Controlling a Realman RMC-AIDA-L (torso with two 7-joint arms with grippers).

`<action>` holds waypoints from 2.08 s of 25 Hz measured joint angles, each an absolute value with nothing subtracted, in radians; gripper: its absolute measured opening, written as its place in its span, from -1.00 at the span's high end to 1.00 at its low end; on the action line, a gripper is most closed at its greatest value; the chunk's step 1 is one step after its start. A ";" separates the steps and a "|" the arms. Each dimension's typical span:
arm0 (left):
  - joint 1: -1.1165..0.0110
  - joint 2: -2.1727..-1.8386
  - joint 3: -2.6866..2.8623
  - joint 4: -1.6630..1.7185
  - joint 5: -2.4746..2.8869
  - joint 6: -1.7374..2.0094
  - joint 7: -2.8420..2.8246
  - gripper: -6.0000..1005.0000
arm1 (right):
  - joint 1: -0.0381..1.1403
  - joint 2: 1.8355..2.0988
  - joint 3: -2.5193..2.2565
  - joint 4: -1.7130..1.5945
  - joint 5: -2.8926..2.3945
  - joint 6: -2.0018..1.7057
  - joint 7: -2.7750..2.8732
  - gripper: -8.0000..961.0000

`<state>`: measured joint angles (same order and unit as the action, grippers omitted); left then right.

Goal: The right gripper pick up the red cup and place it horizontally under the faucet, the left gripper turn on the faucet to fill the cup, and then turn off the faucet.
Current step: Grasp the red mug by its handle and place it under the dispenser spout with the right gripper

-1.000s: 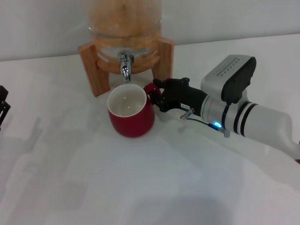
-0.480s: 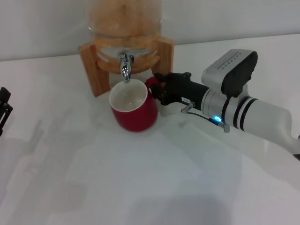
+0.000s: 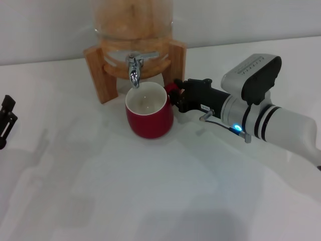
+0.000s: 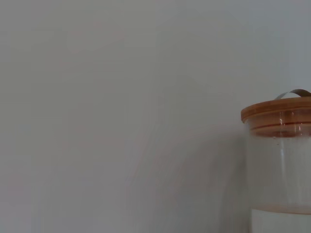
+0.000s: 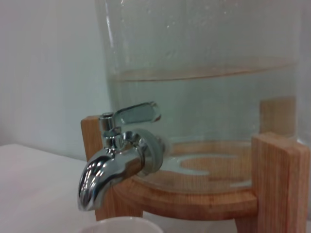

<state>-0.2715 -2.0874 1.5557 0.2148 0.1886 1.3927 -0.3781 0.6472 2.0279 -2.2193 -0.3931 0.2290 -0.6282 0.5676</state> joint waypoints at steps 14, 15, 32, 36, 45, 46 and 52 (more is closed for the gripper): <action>-0.270 -2.088 1.568 0.215 0.189 1.393 -0.377 -0.54 | 0.652 2.028 -2.234 -0.398 0.223 -0.626 0.568 0.44; -0.270 -2.088 1.568 0.215 0.189 1.393 -0.377 -0.54 | 0.653 2.028 -2.234 -0.398 0.223 -0.626 0.568 0.44; -0.275 -2.088 1.574 0.215 0.189 1.393 -0.377 -0.54 | 0.663 2.028 -2.221 -0.391 0.230 -0.601 0.572 0.44; -0.276 -2.088 1.576 0.215 0.189 1.393 -0.377 -0.54 | 0.663 2.028 -2.221 -0.391 0.230 -0.601 0.572 0.44; -0.275 -2.088 1.578 0.215 0.189 1.393 -0.377 -0.54 | 0.663 2.028 -2.227 -0.391 0.231 -0.601 0.569 0.43; -0.275 -2.088 1.578 0.215 0.189 1.393 -0.377 -0.54 | 0.663 2.028 -2.229 -0.391 0.230 -0.601 0.568 0.43; -0.274 -2.088 1.578 0.215 0.189 1.393 -0.377 -0.54 | 0.663 2.028 -2.230 -0.390 0.230 -0.591 0.568 0.41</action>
